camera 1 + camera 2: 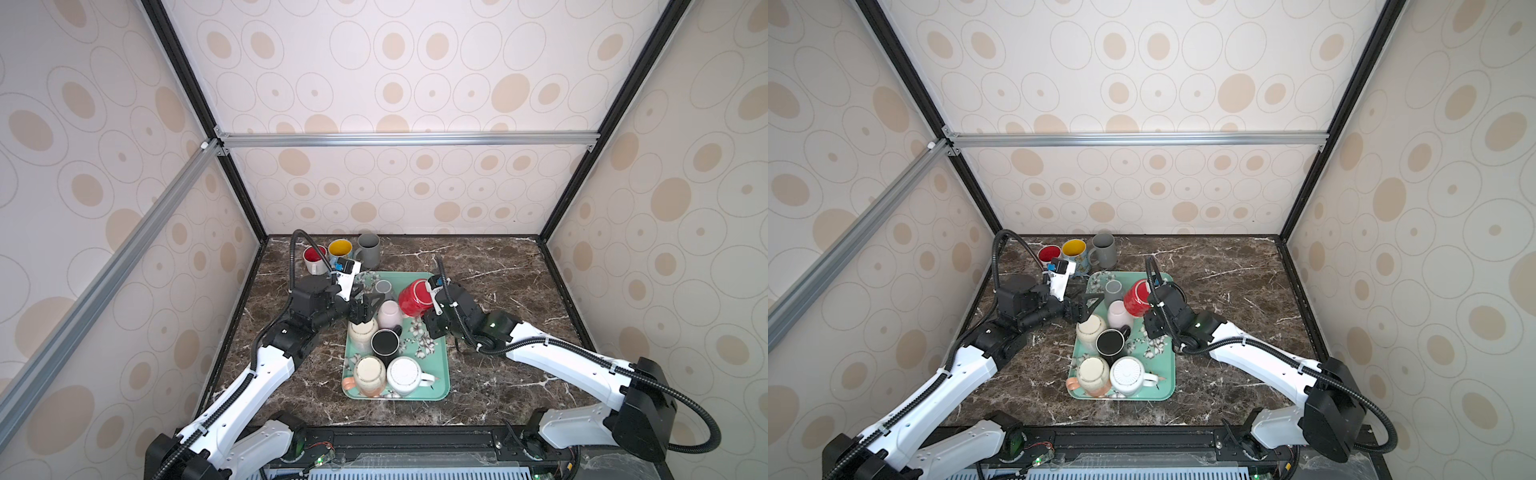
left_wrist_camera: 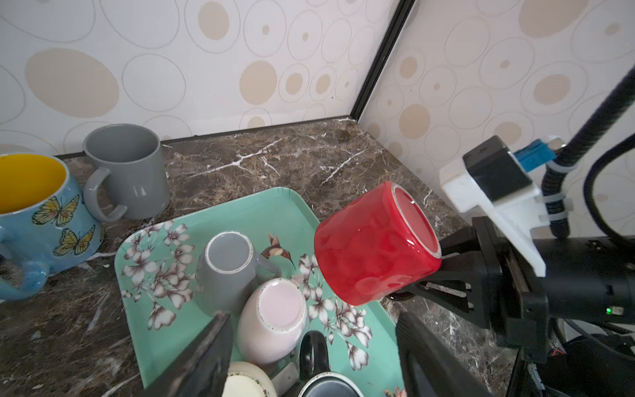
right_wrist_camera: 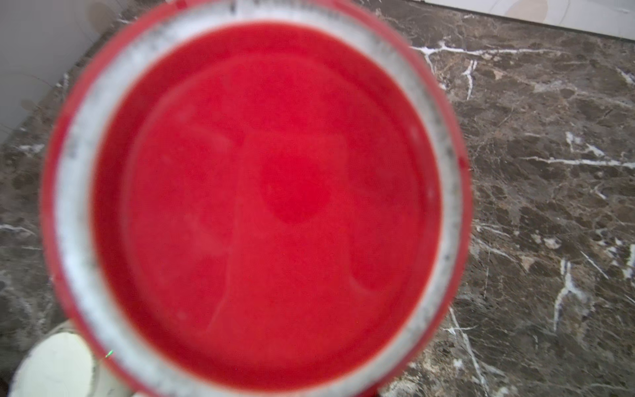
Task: Turn the mug right side up
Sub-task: Pick up the mug from the tray, then place the mug at the center of the table.
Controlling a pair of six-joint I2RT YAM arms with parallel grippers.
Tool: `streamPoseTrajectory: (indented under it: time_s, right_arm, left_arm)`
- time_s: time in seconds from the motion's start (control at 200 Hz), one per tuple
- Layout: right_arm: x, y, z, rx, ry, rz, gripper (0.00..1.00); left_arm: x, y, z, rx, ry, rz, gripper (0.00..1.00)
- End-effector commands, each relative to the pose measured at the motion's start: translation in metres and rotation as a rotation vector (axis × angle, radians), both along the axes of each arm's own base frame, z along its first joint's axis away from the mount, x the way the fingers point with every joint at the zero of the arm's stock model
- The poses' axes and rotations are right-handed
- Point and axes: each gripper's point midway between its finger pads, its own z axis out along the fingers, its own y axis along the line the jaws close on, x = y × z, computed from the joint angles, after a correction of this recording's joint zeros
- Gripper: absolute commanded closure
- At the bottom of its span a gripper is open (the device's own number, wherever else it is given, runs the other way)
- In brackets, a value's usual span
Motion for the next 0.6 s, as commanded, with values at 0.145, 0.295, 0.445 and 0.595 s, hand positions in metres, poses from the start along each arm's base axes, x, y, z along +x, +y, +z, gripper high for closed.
streamPoseTrajectory:
  time_s: [0.145, 0.295, 0.445, 0.595]
  right_arm:
    - [0.004, 0.031, 0.072, 0.246, -0.055, 0.068, 0.98]
    - [0.008, 0.035, 0.085, 0.416, 0.003, 0.084, 0.98]
    - [0.012, 0.034, 0.096, 0.558, 0.028, 0.1, 0.98]
    - [0.008, 0.041, 0.104, 0.633, 0.052, 0.149, 0.98]
  left_arm:
    - [-0.003, -0.002, 0.033, -0.164, -0.057, -0.023, 0.2]
    - [-0.01, -0.006, 0.031, -0.28, -0.011, -0.093, 0.16]
    - [-0.016, -0.013, 0.03, -0.376, 0.029, -0.191, 0.16]
    - [-0.022, -0.019, 0.033, -0.452, 0.047, -0.261, 0.17]
